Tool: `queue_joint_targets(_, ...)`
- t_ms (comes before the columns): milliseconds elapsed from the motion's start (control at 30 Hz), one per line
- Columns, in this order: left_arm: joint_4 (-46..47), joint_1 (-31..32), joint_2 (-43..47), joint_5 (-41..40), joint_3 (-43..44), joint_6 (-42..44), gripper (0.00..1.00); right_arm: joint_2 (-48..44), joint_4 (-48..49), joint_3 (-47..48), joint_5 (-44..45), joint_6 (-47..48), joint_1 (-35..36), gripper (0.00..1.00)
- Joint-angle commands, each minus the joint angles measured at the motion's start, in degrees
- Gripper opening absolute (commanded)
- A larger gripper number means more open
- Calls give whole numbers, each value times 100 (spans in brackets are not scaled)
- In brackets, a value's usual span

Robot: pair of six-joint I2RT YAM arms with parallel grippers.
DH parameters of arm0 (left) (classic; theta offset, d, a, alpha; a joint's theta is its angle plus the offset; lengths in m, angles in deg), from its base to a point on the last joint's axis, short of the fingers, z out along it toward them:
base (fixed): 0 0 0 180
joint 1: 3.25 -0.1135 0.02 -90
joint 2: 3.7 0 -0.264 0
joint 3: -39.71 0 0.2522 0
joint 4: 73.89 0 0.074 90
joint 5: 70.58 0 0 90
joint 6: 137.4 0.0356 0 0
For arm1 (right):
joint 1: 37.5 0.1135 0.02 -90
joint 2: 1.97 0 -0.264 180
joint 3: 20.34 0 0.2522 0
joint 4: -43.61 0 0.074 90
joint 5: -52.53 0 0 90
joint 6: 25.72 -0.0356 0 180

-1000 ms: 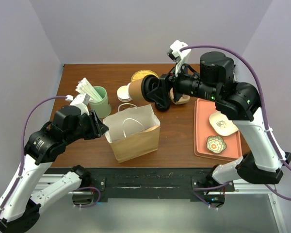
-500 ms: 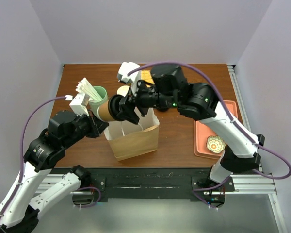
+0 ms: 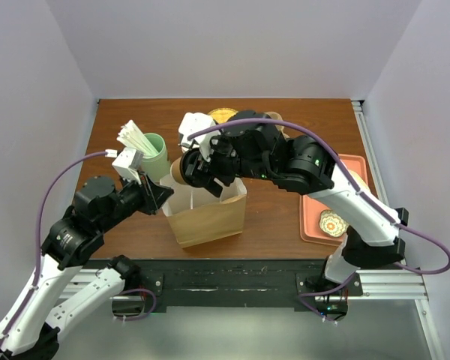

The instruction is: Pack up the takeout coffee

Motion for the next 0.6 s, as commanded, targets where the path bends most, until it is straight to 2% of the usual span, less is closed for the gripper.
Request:
queue_joint_targets(0,-264,7,-50,-255,396,-169,22,-395,354,-86,411,178,17,51)
queue_joint_targets(33,-475,7,-94,-395,492,-274,29,-386,354,-68,419,213,17,51)
queue_joint_targets(167,-1039,7,-121,-695,826,-687,39,-404,389,-156,340,362,17,51)
queue_joint_targets(367,-1593,-1,-330,-854,888,-1058,46,-535,407,-428,621,599,17,51)
queue_joint_targets(567,-1664,7,-349,-704,739,-1338,52,-658,609,-621,911,591,8,51)
